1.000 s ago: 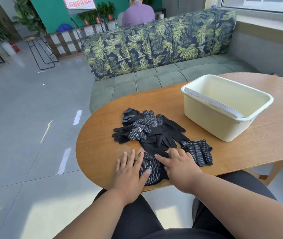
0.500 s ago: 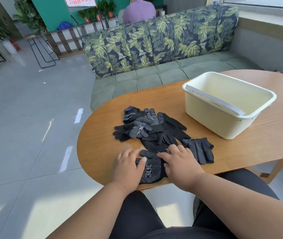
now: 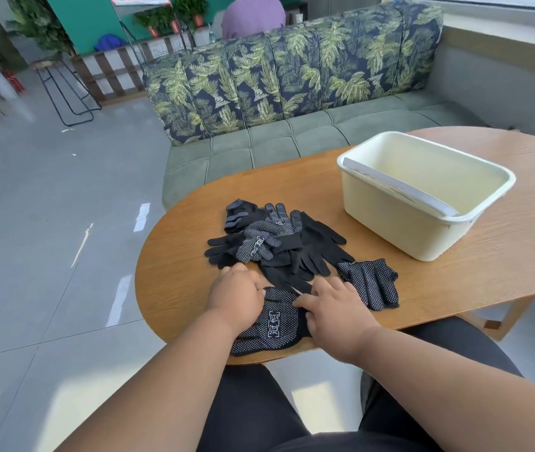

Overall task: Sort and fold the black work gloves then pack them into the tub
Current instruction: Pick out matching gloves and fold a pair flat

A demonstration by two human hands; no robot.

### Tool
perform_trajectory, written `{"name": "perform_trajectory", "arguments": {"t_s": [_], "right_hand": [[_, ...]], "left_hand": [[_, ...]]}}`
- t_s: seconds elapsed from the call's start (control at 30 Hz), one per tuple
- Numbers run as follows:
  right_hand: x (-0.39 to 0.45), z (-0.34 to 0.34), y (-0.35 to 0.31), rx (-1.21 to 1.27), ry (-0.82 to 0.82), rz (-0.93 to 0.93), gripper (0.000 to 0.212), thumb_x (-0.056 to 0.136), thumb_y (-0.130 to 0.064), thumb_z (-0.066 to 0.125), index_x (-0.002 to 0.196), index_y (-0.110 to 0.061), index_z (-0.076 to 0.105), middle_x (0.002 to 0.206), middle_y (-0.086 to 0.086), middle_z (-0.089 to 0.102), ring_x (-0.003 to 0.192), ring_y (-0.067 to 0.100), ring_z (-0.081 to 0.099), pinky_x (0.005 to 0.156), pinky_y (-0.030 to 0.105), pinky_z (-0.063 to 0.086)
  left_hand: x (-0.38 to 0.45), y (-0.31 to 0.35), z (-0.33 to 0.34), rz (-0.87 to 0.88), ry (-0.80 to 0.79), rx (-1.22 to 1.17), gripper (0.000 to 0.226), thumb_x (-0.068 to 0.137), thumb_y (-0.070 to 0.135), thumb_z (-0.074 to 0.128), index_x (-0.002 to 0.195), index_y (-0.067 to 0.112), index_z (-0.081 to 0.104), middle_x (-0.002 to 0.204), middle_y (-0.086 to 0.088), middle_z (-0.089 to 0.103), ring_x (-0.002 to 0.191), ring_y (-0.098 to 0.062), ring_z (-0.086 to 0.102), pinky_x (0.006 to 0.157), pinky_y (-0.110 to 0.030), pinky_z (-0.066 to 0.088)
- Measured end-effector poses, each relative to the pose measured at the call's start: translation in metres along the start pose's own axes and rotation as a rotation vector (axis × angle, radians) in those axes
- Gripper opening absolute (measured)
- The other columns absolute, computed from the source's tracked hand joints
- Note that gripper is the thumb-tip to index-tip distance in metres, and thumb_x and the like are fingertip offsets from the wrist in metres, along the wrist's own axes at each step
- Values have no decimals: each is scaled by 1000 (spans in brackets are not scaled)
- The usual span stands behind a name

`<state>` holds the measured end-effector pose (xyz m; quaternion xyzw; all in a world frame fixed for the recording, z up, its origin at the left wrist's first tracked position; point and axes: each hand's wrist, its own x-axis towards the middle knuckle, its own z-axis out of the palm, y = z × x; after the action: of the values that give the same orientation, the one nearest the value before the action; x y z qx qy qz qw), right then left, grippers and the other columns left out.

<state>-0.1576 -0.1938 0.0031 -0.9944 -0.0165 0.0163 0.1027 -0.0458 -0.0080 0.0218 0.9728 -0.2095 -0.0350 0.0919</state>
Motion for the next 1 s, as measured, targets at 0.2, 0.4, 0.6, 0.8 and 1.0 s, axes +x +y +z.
{"name": "perform_trajectory", "arguments": {"t_s": [0.2,0.4,0.6,0.8,1.0], "right_hand": [[1,0,-2,12,-6,15,38,101,-36,39,137,-40,51,122,2,48,118,26,42,106,42,34],[2,2,-2,26,-21,36,38,100,-38,38,137,-41,49,126,1,49,121,26,43,108,43,34],[3,2,-3,28,-39,68,42,101,-39,38,142,-41,44,134,1,49,126,26,43,112,43,31],[5,0,-5,21,-66,105,51,99,-40,38,150,-42,42,139,1,47,131,26,40,115,44,30],[4,0,-6,-1,-50,129,54,97,-42,37,151,-42,45,132,1,51,126,26,42,113,44,33]], "left_hand": [[-6,-1,-7,-104,-41,-301,11,95,30,66,84,28,66,83,7,69,70,-13,66,60,-30,53],[-10,-3,7,-285,-56,-900,15,99,30,66,114,30,65,107,9,73,100,-9,70,92,-33,57],[-14,-5,16,-294,-79,-1135,23,101,22,67,124,27,71,117,9,75,110,-4,70,104,-28,52],[-17,0,19,-309,-68,-1174,15,101,22,68,111,26,78,108,11,79,107,-6,71,95,-25,54],[-18,-1,22,-346,-67,-1276,11,97,25,73,105,25,80,106,3,80,109,-18,73,105,-46,55]]}}
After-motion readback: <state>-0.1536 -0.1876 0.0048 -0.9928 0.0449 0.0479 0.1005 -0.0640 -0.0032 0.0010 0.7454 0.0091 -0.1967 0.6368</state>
